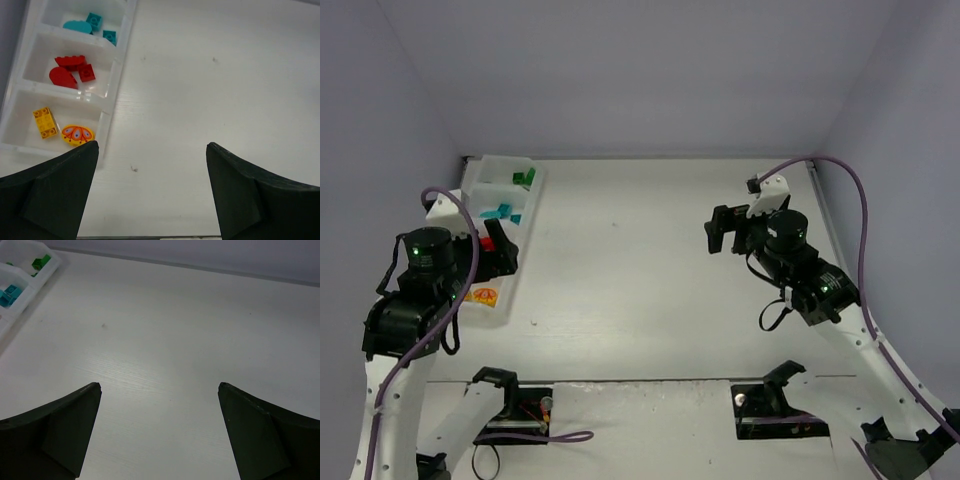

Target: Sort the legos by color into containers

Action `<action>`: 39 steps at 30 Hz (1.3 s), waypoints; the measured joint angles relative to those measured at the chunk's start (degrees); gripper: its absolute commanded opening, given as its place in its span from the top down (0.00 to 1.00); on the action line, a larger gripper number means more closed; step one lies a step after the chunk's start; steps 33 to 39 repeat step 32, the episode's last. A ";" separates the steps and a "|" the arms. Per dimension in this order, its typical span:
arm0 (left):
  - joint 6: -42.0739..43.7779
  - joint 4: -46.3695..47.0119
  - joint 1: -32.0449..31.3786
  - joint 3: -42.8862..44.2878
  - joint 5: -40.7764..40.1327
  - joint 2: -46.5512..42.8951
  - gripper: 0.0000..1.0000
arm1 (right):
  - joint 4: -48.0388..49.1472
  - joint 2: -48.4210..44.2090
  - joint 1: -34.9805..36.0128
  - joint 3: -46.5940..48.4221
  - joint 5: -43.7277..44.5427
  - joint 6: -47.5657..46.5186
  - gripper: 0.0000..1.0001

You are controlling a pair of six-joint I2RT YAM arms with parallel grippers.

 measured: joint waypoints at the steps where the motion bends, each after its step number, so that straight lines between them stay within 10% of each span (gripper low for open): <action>1: -0.13 -0.52 -0.26 -0.57 0.17 -0.79 0.18 | -0.31 -0.55 0.00 -0.28 0.70 0.02 0.00; 39: -4.83 -9.31 -3.58 -7.69 -2.38 -19.10 0.18 | -6.12 -12.07 -0.26 -0.72 -0.13 2.54 0.00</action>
